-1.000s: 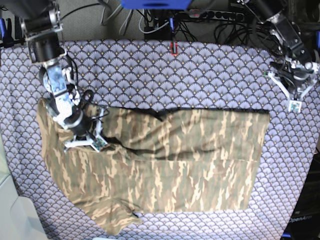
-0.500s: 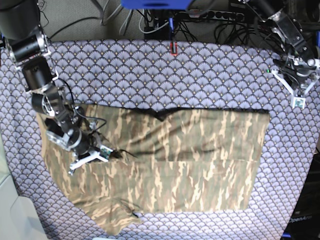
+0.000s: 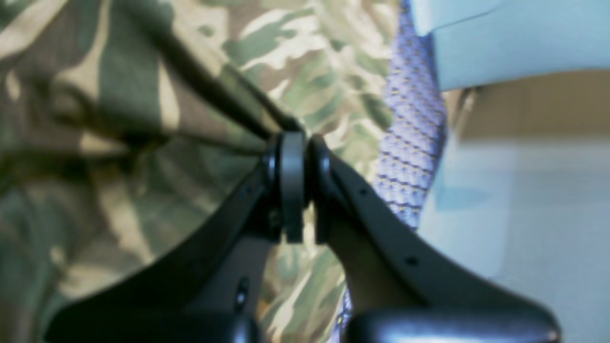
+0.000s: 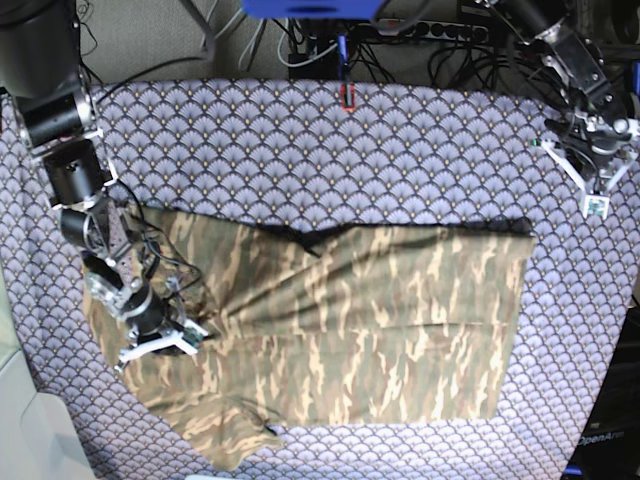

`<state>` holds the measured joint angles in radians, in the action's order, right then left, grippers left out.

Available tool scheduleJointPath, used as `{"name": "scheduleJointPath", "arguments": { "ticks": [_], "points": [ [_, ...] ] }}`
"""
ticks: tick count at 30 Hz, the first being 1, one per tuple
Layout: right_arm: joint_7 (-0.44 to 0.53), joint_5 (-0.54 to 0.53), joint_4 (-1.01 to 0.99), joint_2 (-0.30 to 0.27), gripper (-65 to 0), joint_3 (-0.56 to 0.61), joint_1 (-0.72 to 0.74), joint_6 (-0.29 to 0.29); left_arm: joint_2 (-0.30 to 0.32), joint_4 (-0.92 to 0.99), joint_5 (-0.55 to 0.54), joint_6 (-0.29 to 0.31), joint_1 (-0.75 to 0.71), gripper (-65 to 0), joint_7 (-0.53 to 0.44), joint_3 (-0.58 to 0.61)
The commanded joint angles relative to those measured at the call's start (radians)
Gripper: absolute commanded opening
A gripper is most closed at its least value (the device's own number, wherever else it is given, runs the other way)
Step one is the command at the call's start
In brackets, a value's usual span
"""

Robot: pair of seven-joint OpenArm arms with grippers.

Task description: Fold the T-shirt properly

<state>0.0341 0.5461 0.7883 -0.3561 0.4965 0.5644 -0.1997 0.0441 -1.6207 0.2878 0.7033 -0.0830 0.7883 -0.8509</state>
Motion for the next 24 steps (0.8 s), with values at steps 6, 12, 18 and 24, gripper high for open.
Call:
{"name": "scheduleJointPath", "arguments": {
  "ticks": [6, 12, 18, 24],
  "points": [
    [0.013, 0.021, 0.104, 0.01, -65.0, -0.089, -0.033, 0.045, 0.012, -0.013, -0.003, -0.005, 0.012, -65.0, -0.013, -0.001],
    [0.014, 0.035, 0.187, 0.012, -65.0, -0.088, -0.113, 0.045, 0.012, -0.013, -0.003, -0.005, 0.025, -65.0, -0.013, -0.001],
    [0.008, 0.035, 0.181, 0.024, -64.9, -0.086, -0.125, 0.045, 0.012, -0.013, -0.003, -0.005, 0.025, -65.0, -0.013, -0.001],
    [0.007, 0.035, 0.185, 0.024, -50.7, -0.091, -0.125, 0.045, 0.012, -0.013, -0.003, -0.005, 0.025, -65.0, -0.013, -0.001]
  ]
}}
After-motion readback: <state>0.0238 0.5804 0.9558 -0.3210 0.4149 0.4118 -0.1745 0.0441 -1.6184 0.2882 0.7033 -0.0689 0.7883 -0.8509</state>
